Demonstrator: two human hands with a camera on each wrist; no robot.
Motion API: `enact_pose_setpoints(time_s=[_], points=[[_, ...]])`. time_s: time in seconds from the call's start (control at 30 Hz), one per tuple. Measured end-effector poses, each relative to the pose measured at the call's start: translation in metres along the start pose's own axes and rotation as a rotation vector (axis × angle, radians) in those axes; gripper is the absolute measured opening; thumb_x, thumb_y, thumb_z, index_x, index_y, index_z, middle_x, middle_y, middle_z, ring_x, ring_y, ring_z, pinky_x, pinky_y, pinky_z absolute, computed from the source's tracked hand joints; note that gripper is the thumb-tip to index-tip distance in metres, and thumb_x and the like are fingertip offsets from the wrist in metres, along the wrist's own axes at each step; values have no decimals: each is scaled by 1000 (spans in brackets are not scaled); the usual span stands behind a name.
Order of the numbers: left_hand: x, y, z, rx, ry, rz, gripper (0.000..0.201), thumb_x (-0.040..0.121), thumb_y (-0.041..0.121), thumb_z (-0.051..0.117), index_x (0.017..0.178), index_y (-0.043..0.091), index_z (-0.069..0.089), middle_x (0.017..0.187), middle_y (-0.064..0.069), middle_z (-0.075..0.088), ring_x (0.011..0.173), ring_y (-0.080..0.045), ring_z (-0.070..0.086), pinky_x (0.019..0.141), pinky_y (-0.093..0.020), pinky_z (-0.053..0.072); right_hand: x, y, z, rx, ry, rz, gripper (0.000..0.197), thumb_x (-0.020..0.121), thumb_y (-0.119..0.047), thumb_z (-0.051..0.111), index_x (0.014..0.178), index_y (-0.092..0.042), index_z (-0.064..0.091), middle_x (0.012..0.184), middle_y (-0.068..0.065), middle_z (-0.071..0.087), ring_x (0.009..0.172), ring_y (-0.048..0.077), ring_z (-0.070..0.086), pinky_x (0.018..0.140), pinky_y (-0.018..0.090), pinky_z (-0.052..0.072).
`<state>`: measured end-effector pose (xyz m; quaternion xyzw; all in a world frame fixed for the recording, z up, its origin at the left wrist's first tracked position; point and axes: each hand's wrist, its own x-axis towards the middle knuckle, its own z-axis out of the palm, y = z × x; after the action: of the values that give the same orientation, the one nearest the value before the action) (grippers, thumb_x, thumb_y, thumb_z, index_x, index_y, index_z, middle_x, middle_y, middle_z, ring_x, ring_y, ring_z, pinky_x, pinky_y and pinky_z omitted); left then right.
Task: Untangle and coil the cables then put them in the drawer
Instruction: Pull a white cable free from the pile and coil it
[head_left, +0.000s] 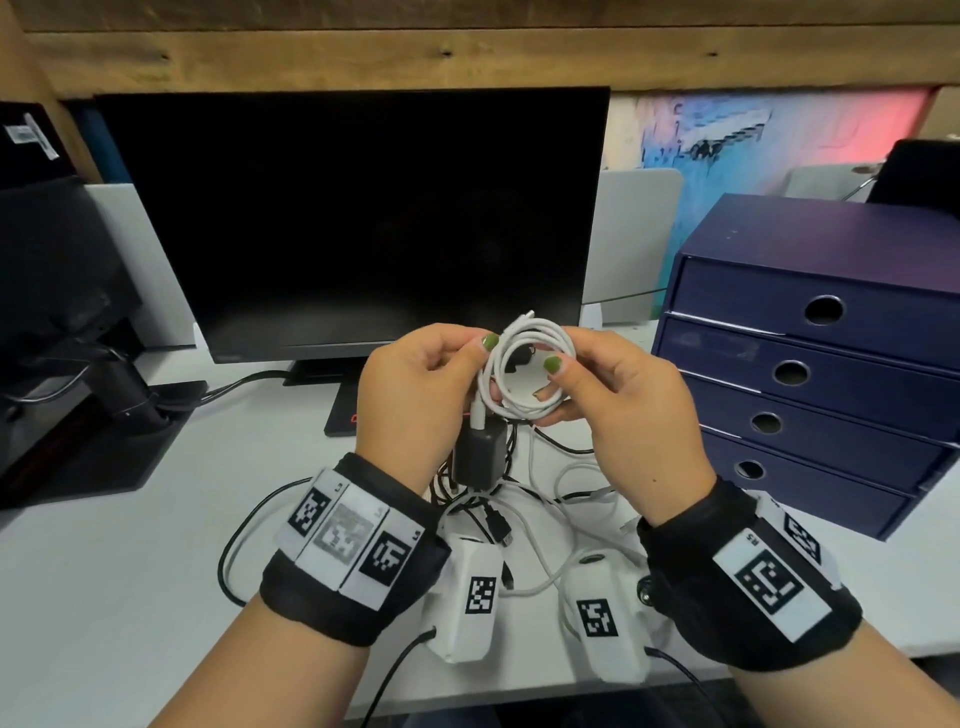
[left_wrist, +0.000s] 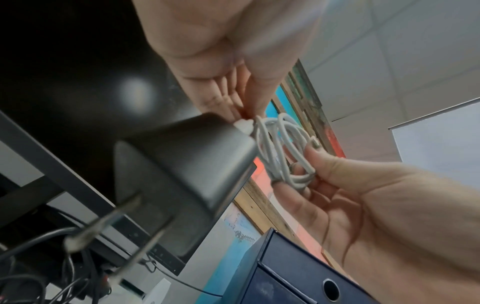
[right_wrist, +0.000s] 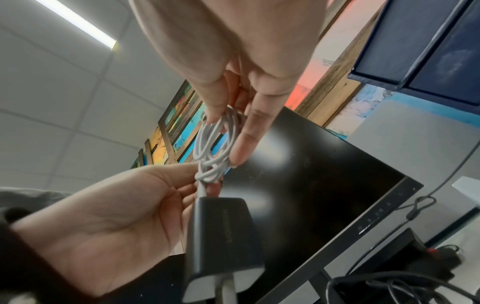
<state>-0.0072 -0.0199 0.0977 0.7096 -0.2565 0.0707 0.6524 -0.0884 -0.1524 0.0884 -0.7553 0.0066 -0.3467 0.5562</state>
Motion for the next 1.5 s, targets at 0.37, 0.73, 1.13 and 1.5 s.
enact_pose_setpoints(time_s=[0.37,0.73,1.13,1.5], points=[[-5,5,-2,143,-256,78,4,86,29,68,90,28,71,80,2,71,76,-20,68,73,-45,57,6,-2,-7,-206,5,-65,21,95,-16,54,106,-28,67,93,-3,54,76,1,58,57,9,49],[1,-6,-6,83,-362,9,12,90,32,61,98,29,68,93,0,72,92,-24,67,85,-51,53,7,-7,-7,-79,-114,27,20,96,-11,51,96,-22,67,78,-9,65,67,1,61,60,16,51],[-2,0,-11,-219,-444,-55,28,81,29,66,104,15,65,96,-9,69,89,-22,64,85,-42,53,15,-10,-4,163,-161,174,21,96,-8,49,104,-11,68,79,13,63,68,16,61,63,23,54],[-10,-2,-11,26,-125,232,32,84,6,67,110,24,60,76,0,69,69,-12,66,64,-26,53,5,-9,9,175,-91,149,23,92,-3,56,111,-14,64,79,18,68,65,20,67,55,27,56]])
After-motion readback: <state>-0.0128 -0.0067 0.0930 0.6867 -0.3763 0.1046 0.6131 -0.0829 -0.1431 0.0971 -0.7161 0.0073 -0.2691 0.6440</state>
